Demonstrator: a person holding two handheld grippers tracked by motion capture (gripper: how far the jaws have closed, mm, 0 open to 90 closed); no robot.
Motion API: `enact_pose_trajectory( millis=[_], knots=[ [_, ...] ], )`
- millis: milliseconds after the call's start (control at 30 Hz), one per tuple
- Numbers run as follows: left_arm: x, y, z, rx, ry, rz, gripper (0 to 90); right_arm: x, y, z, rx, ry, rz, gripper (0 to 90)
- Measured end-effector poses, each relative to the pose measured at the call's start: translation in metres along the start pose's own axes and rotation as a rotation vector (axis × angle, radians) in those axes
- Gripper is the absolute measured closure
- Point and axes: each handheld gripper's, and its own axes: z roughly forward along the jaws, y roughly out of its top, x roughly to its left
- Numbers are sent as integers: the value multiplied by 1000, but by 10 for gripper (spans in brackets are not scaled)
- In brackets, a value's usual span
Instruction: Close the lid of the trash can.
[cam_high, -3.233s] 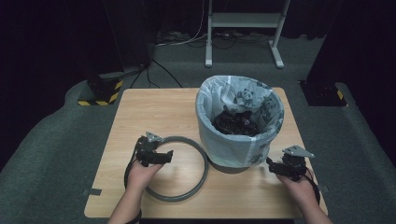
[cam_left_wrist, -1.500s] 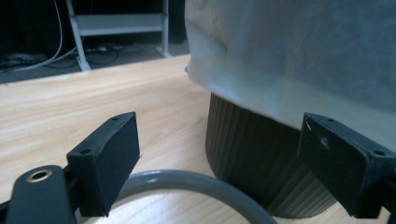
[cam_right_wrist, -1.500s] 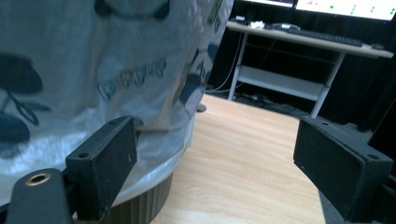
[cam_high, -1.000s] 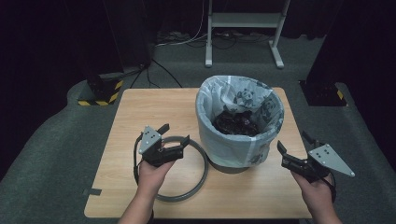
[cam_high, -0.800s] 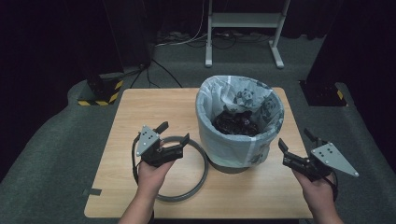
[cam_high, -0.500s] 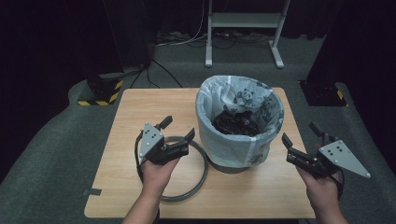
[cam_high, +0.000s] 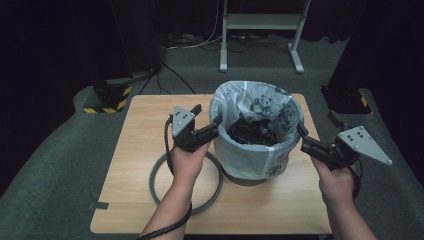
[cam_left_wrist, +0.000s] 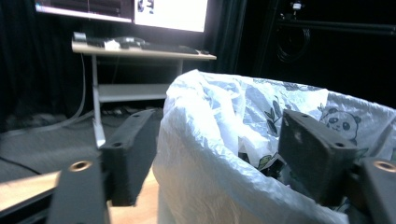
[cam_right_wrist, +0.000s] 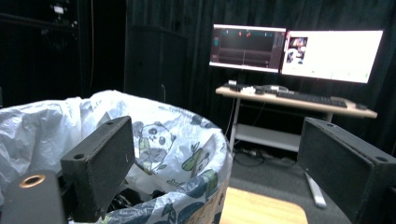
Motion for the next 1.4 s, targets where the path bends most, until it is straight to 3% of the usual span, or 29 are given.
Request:
enact_pose_trajectory(
  millis=[100,367,433,633,700,733,800,900,1133,1300,1400],
  knots=[
    [0,-2,3,1,22,-6,357,2,-3,1,9,8,22,106],
    [-1,-3,3,9,-12,-51,564,5,-7,2,15,7,14,106],
    [-2,-3,3,5,-4,-57,599,4,-7,3,21,17,9,107],
    [-5,-2,-1,-23,48,-14,746,4,-7,7,46,32,10,105],
    [-6,-2,-3,-36,66,12,843,5,-7,10,59,38,8,106],
    [-6,-2,-3,-35,57,18,897,5,-6,11,62,36,6,106],
    [-7,-2,-3,-35,50,39,899,4,-4,16,73,30,11,113],
    [-12,-2,-5,-63,53,82,899,2,-2,24,116,8,23,175],
    [-17,-2,-8,-105,64,129,900,2,2,31,183,-34,12,484],
    [-18,-5,-9,-116,66,140,900,4,6,35,243,-45,34,573],
    [-17,-6,-8,-98,69,136,900,3,7,41,292,-40,45,623]
  ],
)
